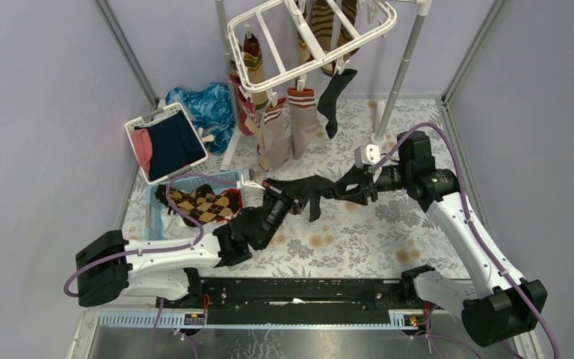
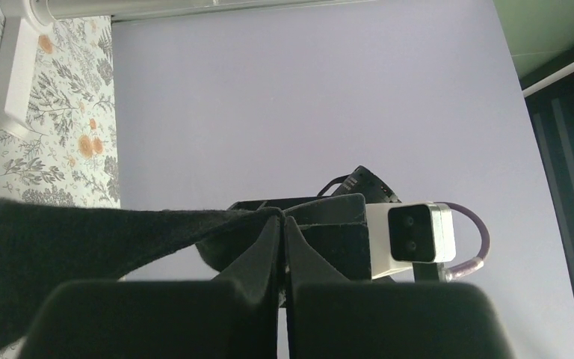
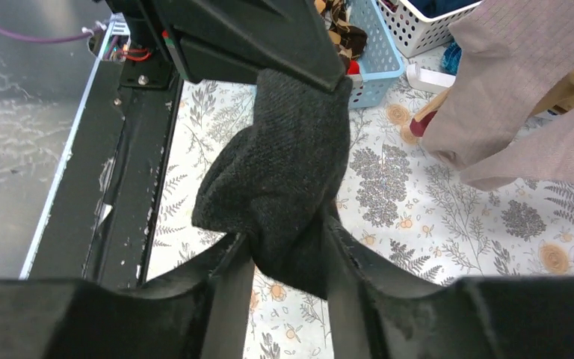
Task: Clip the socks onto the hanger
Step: Pick up the sock from the bin, then open the clamp at the hanger.
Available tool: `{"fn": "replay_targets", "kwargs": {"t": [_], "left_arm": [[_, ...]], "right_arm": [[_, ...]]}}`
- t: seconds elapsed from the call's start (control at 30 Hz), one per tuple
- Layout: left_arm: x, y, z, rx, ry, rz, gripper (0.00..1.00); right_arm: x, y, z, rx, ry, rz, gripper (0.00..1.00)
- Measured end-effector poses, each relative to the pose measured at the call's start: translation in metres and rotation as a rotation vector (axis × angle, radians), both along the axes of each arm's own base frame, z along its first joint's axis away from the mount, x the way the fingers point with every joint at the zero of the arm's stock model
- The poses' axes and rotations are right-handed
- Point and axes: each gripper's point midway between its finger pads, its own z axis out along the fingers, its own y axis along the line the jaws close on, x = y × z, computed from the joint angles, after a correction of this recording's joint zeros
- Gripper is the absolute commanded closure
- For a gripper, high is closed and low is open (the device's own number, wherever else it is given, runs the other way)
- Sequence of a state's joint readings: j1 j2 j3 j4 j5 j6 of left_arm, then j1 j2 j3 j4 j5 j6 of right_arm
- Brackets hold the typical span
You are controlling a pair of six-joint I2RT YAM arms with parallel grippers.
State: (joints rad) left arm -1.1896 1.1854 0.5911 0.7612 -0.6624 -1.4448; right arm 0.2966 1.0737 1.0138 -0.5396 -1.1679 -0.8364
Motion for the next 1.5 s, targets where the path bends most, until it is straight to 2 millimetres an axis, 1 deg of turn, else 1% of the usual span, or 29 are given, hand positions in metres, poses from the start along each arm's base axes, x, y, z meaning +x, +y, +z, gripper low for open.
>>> {"fn": "replay_targets", "kwargs": {"t": [0.1, 0.17, 0.2, 0.23, 0.33, 0.37, 0.4, 0.47, 0.53, 0.6, 0.67, 0.77, 0.87, 0.9, 1.03, 1.07, 1.1, 1.17, 1.27, 1.3, 1.37, 1.5], "left_arm": [[0.000, 0.000, -0.001, -0.010, 0.006, -0.002, 1.00], [0.000, 0.000, -0.001, -0.016, 0.008, -0.002, 1.00], [0.000, 0.000, -0.002, -0.018, 0.009, -0.002, 0.96], [0.000, 0.001, -0.002, -0.019, 0.007, -0.002, 0.82], [-0.002, 0.004, -0.009, -0.003, -0.013, 0.000, 0.48], [-0.004, 0.007, -0.013, 0.004, -0.025, 0.000, 0.39], [-0.005, 0.010, -0.017, 0.017, -0.039, -0.001, 0.32], [-0.011, 0.018, -0.028, 0.066, -0.087, -0.003, 0.22], [-0.020, 0.028, -0.036, 0.138, -0.176, -0.020, 0.14], [-0.036, 0.039, -0.038, 0.227, -0.323, -0.048, 0.07], [-0.052, 0.048, -0.034, 0.314, -0.482, -0.077, 0.02], [-0.070, 0.059, -0.019, 0.468, -0.714, -0.086, 0.01], [-0.077, 0.062, -0.007, 0.640, -0.916, -0.065, 0.01], [-0.079, 0.061, -0.007, 0.700, -0.990, -0.059, 0.01], [-0.082, 0.050, -0.025, 0.919, -1.227, -0.068, 0.01], [-0.082, 0.044, -0.033, 0.980, -1.293, -0.079, 0.01], [-0.082, 0.041, -0.039, 1.015, -1.325, -0.086, 0.01], [-0.079, 0.032, -0.056, 1.107, -1.391, -0.116, 0.03], [-0.072, 0.016, -0.082, 1.228, -1.465, -0.174, 0.09], [-0.070, 0.013, -0.087, 1.250, -1.475, -0.184, 0.11], [-0.064, 0.007, -0.091, 1.275, -1.504, -0.190, 0.15], [-0.047, 0.004, -0.083, 1.261, -1.522, -0.142, 0.27]], "right_arm": [[0.002, 0.001, 0.004, 0.012, 0.016, -0.014, 0.90], [0.003, 0.002, 0.005, 0.016, 0.029, -0.019, 1.00], [0.003, 0.002, 0.006, 0.017, 0.035, -0.022, 1.00], [0.003, 0.002, 0.006, 0.017, 0.041, -0.024, 1.00], [0.002, 0.001, 0.003, 0.008, 0.048, -0.028, 1.00], [0.001, 0.000, 0.002, 0.004, 0.052, -0.027, 1.00], [0.000, 0.000, 0.000, -0.002, 0.054, -0.027, 1.00], [-0.002, -0.002, -0.003, -0.014, 0.058, -0.024, 1.00], [-0.004, -0.003, -0.006, -0.022, 0.059, -0.019, 1.00], [-0.007, -0.004, -0.009, -0.029, 0.060, -0.009, 1.00], [-0.011, -0.005, -0.012, -0.034, 0.056, 0.009, 1.00], [-0.018, -0.007, -0.017, -0.048, 0.039, 0.044, 1.00], [-0.028, -0.009, -0.022, -0.048, 0.018, 0.097, 1.00], [-0.033, -0.009, -0.023, -0.043, 0.012, 0.119, 1.00], [-0.042, -0.009, -0.026, -0.030, -0.018, 0.170, 1.00], [-0.043, -0.009, -0.026, -0.027, -0.025, 0.178, 1.00], [-0.044, -0.009, -0.026, -0.022, -0.027, 0.185, 1.00], [-0.046, -0.009, -0.025, -0.010, -0.035, 0.198, 1.00], [-0.048, -0.008, -0.025, 0.002, -0.034, 0.214, 1.00], [-0.049, -0.007, -0.025, 0.005, -0.033, 0.217, 1.00], [-0.049, -0.007, -0.026, 0.009, -0.030, 0.223, 1.00], [-0.050, -0.007, -0.027, 0.009, -0.034, 0.227, 1.00]]}}
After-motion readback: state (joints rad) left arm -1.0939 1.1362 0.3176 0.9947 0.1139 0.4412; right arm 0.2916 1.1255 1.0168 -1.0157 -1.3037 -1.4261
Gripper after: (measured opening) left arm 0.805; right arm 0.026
